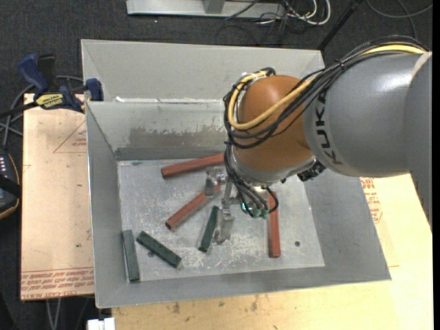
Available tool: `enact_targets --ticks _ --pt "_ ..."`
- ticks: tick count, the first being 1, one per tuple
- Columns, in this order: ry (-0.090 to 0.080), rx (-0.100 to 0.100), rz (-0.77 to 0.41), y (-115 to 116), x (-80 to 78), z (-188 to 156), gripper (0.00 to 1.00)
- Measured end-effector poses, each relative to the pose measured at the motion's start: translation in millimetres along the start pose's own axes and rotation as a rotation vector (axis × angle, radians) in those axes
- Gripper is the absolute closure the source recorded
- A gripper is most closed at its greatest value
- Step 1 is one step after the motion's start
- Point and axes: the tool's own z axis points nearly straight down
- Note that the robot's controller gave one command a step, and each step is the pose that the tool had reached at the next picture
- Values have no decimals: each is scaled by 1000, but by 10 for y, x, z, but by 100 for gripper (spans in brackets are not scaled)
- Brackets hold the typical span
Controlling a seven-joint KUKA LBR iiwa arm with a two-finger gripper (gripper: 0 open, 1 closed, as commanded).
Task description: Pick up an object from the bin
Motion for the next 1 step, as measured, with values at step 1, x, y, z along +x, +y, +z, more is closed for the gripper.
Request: enact_targets --ticks 1 --pt "-7 -1 -230 -161 -436 972 0"
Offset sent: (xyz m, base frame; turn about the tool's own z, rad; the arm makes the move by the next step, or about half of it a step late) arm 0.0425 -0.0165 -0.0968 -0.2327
